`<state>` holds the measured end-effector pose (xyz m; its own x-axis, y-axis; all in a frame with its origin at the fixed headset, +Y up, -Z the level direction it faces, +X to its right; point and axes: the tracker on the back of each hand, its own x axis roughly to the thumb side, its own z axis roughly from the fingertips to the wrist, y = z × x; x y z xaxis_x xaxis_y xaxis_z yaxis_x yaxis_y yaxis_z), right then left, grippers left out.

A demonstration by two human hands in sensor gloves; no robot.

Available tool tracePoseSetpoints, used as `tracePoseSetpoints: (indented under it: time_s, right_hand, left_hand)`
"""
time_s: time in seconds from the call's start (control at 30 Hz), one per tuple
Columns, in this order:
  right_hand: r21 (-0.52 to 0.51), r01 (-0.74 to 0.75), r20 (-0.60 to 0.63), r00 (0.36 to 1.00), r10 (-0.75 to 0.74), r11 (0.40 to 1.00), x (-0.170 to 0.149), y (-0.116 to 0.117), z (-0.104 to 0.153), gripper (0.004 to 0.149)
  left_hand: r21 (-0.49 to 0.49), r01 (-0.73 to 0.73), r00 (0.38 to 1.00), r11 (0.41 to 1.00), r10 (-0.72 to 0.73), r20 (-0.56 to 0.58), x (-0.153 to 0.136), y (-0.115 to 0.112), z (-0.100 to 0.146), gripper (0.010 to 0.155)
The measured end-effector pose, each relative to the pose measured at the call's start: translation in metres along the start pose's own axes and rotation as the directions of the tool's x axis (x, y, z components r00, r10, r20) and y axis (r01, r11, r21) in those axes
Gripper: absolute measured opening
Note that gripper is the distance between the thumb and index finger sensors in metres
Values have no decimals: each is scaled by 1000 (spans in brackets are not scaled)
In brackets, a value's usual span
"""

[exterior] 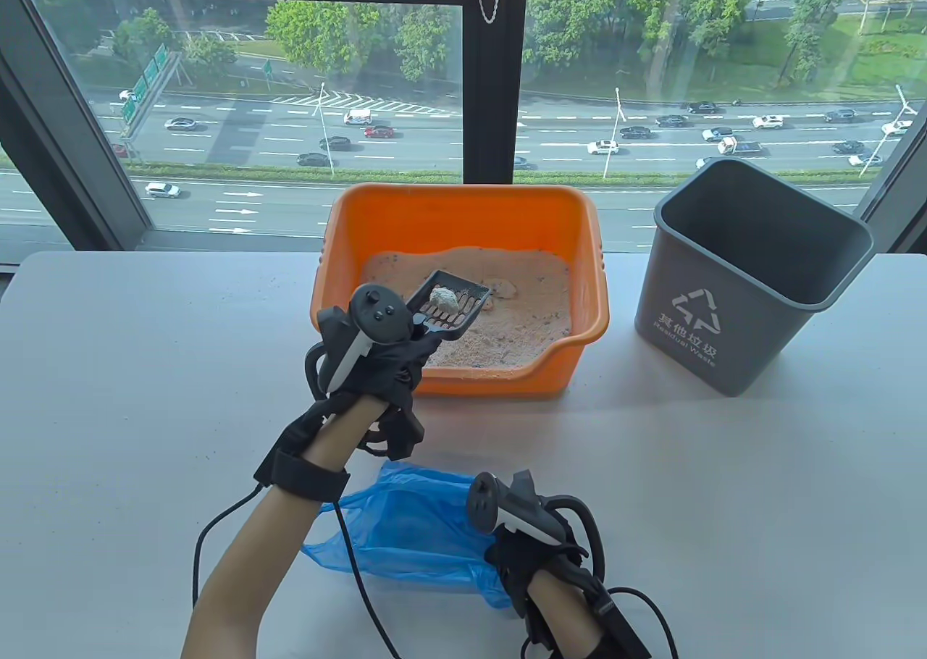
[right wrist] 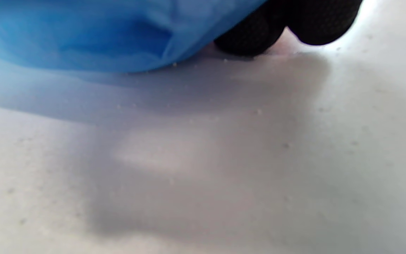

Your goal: Scoop cat litter

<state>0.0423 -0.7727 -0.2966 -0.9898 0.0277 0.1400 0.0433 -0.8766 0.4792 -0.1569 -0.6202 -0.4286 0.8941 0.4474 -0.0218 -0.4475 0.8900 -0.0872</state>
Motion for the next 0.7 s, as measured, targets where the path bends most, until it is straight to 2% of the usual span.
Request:
tracePoseSetpoints:
  time_s: [0.1,0.33,0.43,0.5,0.6,0.7]
  right_hand:
    - [-5,3,2,1000,-3,1000,0,0,0,73]
    - [-8,6,1,1000,-6,1000,-1,1,0,73]
    - [-8,5,0,1000,-5,1000,-1,1,0,73]
    - [-8,5,0,1000,-5,1000,-1,1,0,73]
    - [-9,5,-1,1000,-5,1000,-1,1,0,73]
    - [-9,5,-1,1000,-5,1000,-1,1,0,73]
  left_hand:
    - [52,-13,997,999,9,71,-12,14,26,61]
    - [-28,-20,983,999,25,180,-60,38,100,61]
    - [-101,-2,978,995,23,207,-82,34,126,61]
    - [-187,8,970,982,38,238,-97,25,141,60]
    - [-288,43,961,957,39,273,-106,10,154,60]
    - [-378,92,969,921,5,247,-104,-5,158,60]
